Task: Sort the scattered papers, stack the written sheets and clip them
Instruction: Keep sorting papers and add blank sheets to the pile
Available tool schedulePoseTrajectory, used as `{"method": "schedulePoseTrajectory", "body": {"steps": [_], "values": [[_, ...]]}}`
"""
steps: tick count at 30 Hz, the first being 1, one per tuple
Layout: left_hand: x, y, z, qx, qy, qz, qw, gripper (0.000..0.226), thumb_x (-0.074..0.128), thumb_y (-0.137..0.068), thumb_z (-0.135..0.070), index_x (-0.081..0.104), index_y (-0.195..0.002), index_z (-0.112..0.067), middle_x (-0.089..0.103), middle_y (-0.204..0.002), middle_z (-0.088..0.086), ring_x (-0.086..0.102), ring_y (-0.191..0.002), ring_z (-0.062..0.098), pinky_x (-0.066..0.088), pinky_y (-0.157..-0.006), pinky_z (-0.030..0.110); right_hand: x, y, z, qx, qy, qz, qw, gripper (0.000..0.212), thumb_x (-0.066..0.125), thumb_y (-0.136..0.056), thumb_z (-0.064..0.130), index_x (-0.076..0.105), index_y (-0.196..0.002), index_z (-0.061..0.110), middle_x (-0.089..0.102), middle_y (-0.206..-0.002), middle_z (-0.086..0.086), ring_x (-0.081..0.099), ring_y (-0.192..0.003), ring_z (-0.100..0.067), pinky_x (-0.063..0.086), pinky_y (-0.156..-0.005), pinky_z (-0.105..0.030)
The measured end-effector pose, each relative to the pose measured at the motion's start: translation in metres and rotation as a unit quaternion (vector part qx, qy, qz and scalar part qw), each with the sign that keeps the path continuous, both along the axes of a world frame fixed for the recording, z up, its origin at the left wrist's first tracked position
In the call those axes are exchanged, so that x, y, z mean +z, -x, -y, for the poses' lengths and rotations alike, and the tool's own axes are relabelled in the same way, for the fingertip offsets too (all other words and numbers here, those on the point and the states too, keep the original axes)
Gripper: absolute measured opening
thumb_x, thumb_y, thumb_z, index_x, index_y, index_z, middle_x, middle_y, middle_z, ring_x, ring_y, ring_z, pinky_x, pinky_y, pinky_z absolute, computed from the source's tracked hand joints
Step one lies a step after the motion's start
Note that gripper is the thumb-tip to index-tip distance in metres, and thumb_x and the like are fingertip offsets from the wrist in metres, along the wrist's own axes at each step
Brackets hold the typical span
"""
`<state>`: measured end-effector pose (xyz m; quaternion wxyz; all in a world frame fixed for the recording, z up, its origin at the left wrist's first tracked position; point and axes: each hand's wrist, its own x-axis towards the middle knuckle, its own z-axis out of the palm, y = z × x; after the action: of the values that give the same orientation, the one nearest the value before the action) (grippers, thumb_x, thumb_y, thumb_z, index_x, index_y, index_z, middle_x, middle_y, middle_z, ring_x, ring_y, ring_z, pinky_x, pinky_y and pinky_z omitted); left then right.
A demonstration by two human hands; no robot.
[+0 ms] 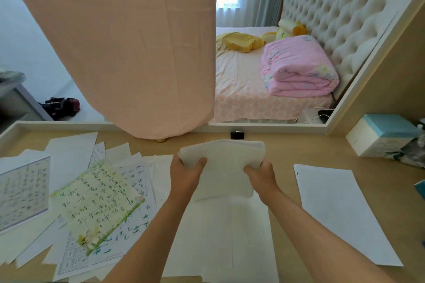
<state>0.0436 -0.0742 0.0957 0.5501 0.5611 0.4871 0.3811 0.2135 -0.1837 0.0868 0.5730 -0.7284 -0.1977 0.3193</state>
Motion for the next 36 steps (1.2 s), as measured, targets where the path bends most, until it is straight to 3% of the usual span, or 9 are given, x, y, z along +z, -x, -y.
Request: {"method": "schedulePoseTrajectory", "body": {"steps": [3,6,11,15,20,25,27,32,36], "values": [[-0.005,0.004,-0.006,-0.019,-0.012,0.033,0.999,0.038,0.083,-0.076,-0.018,0.057,-0.100,-0.030,0.068,-0.100,-0.004,0.067,-0.094,0.014,0.057,-0.079,0.031,-0.011,-0.004,0.003,0.017,0.006,-0.001,1.000,0.024,0.054,-0.075,-0.005,0.065,-0.091,0.009,0.067,-0.083,-0.009,0.062,-0.074,-0.021,0.049,-0.062,-0.037],[-0.015,0.004,-0.004,-0.048,0.016,0.066,0.997,0.047,0.086,-0.075,-0.029,0.058,-0.113,-0.027,0.070,-0.107,-0.005,0.068,-0.099,0.012,0.057,-0.083,0.032,-0.018,0.001,0.008,0.022,-0.003,-0.010,1.000,0.029,0.049,-0.069,0.002,0.064,-0.093,0.011,0.064,-0.081,-0.006,0.058,-0.077,-0.023,0.046,-0.065,-0.036],[-0.015,-0.004,-0.012,-0.046,0.017,0.026,0.998,0.054,0.089,-0.069,-0.031,0.059,-0.113,-0.022,0.070,-0.104,-0.004,0.068,-0.096,0.011,0.056,-0.076,0.027,0.020,-0.003,0.001,-0.044,-0.214,-0.049,0.975,0.024,0.050,-0.078,0.030,0.056,-0.089,0.009,0.056,-0.080,0.001,0.053,-0.071,-0.008,0.044,-0.063,-0.021],[-0.021,-0.002,-0.013,-0.067,-0.006,-0.009,0.998,0.053,0.088,-0.070,-0.034,0.061,-0.113,-0.020,0.070,-0.104,-0.003,0.069,-0.096,0.014,0.060,-0.080,0.033,0.038,-0.006,-0.004,-0.081,-0.125,-0.039,0.988,0.046,0.054,-0.080,0.057,0.053,-0.081,0.010,0.048,-0.070,-0.003,0.047,-0.062,-0.013,0.039,-0.054,-0.022],[-0.023,0.000,-0.010,-0.093,-0.072,-0.021,0.993,0.038,0.085,-0.076,-0.025,0.056,-0.100,-0.031,0.063,-0.099,-0.005,0.063,-0.092,0.016,0.055,-0.075,0.033,0.027,-0.007,-0.003,-0.114,-0.091,-0.023,0.989,0.033,0.046,-0.097,0.034,0.057,-0.079,0.009,0.060,-0.080,-0.009,0.052,-0.078,-0.022,0.040,-0.064,-0.029],[-0.017,-0.007,-0.011,-0.105,-0.059,-0.011,0.993,0.021,0.076,-0.085,-0.023,0.064,-0.101,-0.027,0.070,-0.097,-0.006,0.068,-0.092,0.015,0.056,-0.077,0.031,0.006,-0.019,0.004,-0.057,-0.206,-0.090,0.973,0.067,0.056,-0.076,0.073,0.060,-0.109,0.016,0.064,-0.096,-0.009,0.059,-0.089,-0.019,0.045,-0.080,-0.033],[-0.010,-0.010,-0.017,-0.103,-0.021,0.014,0.994,0.022,0.076,-0.085,-0.022,0.067,-0.104,-0.027,0.073,-0.101,-0.006,0.070,-0.094,0.013,0.057,-0.079,0.032,0.002,-0.022,0.009,-0.008,-0.203,-0.086,0.975,0.067,0.061,-0.076,0.067,0.056,-0.116,0.014,0.060,-0.095,-0.002,0.057,-0.084,-0.012,0.047,-0.075,-0.026],[0.005,-0.009,-0.033,-0.112,0.033,0.070,0.991,0.035,0.076,-0.085,-0.016,0.064,-0.118,-0.017,0.074,-0.106,-0.006,0.072,-0.095,0.010,0.058,-0.073,0.025,-0.011,-0.017,0.006,0.015,0.018,0.048,0.999,0.031,0.058,-0.080,-0.002,0.061,-0.106,0.015,0.070,-0.097,0.001,0.068,-0.093,-0.023,0.055,-0.071,-0.029],[-0.021,-0.008,-0.037,-0.133,0.023,0.020,0.991,0.040,0.081,-0.081,-0.016,0.061,-0.116,-0.013,0.072,-0.104,-0.003,0.071,-0.094,0.012,0.058,-0.075,0.025,-0.033,-0.003,0.002,-0.067,0.032,0.062,0.995,0.036,0.055,-0.081,-0.008,0.064,-0.102,0.021,0.072,-0.094,0.002,0.069,-0.089,-0.015,0.058,-0.073,-0.032]]}}
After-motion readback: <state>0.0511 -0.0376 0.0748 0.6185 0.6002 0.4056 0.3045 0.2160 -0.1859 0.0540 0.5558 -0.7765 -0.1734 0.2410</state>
